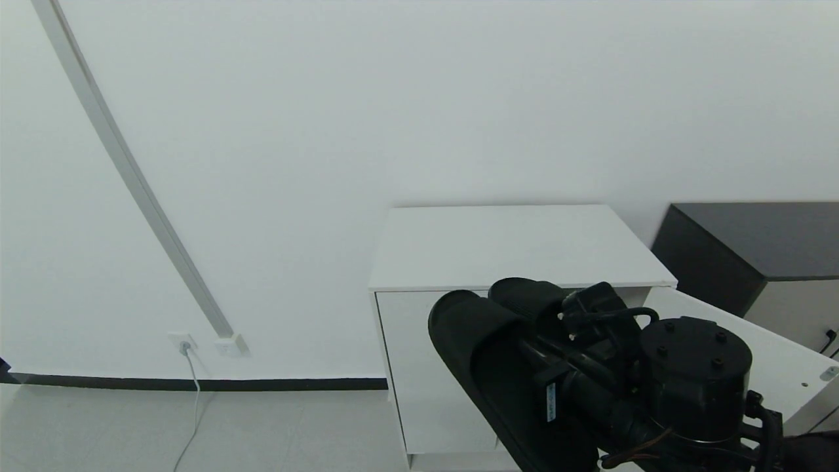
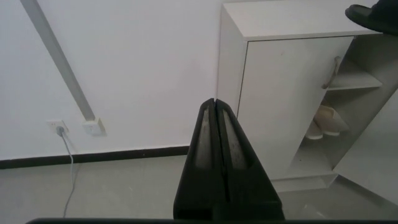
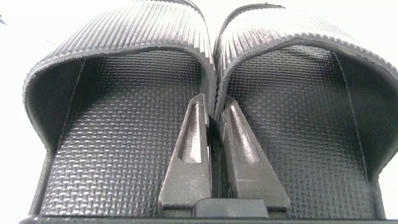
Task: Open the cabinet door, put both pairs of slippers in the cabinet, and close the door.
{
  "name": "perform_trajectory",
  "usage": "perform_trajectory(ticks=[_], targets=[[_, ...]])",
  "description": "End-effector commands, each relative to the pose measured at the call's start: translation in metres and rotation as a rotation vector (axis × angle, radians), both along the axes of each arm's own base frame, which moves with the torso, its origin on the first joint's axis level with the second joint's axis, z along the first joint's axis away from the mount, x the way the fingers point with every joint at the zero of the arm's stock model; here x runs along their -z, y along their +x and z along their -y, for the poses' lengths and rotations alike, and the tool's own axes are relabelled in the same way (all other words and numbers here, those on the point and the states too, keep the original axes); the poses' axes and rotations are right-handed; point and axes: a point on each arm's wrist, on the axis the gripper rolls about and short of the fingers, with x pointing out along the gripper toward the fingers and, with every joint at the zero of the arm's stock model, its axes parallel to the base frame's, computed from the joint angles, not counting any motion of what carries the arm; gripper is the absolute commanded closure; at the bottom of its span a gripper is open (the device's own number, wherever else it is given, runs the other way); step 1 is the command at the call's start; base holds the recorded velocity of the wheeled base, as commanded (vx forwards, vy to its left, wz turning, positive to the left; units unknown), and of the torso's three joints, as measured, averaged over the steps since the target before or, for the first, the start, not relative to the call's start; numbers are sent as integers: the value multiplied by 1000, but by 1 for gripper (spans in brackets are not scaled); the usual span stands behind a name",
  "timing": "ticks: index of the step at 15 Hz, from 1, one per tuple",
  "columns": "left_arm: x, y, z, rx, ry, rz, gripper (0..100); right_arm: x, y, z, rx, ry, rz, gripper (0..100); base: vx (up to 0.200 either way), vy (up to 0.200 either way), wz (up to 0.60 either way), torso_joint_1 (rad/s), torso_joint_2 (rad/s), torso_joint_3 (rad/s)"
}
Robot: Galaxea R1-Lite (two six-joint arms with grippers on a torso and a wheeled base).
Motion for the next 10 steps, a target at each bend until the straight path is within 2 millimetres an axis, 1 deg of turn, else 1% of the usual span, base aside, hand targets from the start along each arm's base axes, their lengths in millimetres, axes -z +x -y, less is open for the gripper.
perform_trajectory(ticks=[1, 10], targets=[[0, 0, 0, 0, 0, -1, 100, 2, -1, -1, -4, -5, -4, 100, 0, -200, 0, 2, 7, 2], [0, 0, 0, 0, 2, 1, 100, 4, -2, -1, -9, -11, -9, 100, 0, -200, 0, 3, 3, 3]])
